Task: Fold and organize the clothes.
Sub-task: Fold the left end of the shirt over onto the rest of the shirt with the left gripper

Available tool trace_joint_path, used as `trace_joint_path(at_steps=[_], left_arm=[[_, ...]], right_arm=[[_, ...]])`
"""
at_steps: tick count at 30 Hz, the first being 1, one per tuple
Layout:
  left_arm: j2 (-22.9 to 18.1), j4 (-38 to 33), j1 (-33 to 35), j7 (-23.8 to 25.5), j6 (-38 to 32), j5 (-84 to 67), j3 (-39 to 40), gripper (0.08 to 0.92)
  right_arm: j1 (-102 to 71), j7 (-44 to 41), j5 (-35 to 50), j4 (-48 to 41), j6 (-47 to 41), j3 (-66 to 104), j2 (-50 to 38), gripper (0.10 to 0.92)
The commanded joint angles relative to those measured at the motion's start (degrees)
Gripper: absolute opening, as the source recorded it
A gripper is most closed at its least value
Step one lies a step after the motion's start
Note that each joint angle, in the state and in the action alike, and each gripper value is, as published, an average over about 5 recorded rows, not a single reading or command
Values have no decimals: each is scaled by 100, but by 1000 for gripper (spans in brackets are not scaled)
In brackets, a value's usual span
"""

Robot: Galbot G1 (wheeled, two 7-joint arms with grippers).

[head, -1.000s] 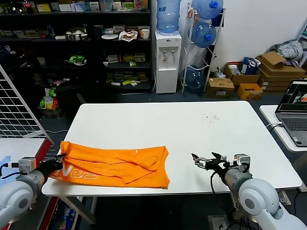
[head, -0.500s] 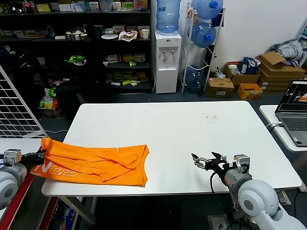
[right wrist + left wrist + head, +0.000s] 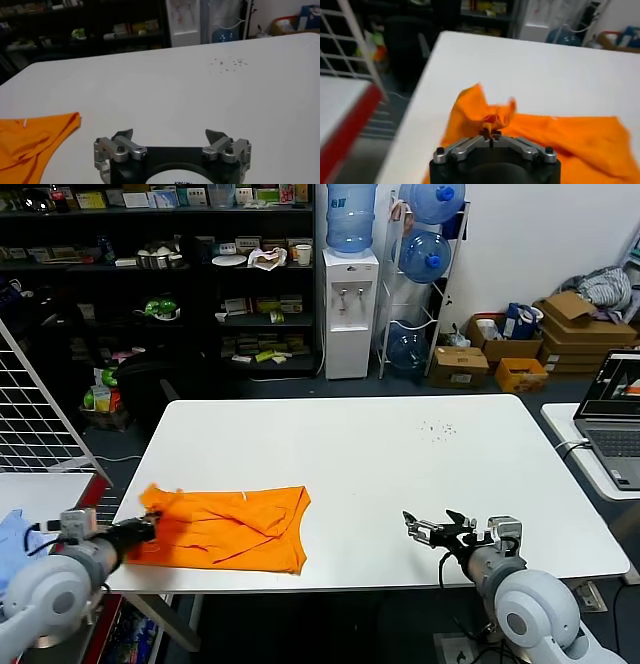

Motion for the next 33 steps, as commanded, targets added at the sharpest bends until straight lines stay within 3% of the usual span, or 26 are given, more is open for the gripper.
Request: trace_joint_path(at_steps=[1,8,23,29,33], left_arm=[[-1495,-586,-2289,-966,87,-896,2266,96],[-1944,-205,-2846,-1190,56,-907,2659,96],[-2244,165,-2851,-1249,-23,-568,2701,96],[-2214,100,-2697,-1190,-33,-611,2543,103],[-1953,-239,-2457,-1184,-29,-761,2270,188]], right_arm=[[-254,183,-126,93,-22,87,188,921],[-305,181,-217,100,-20,57,290,921],[-230,158,-186,92,-15,13,242,921],[-241,148,-180,75,-11,30,221,921],[-226,146,-174,59,-12,28,218,921]])
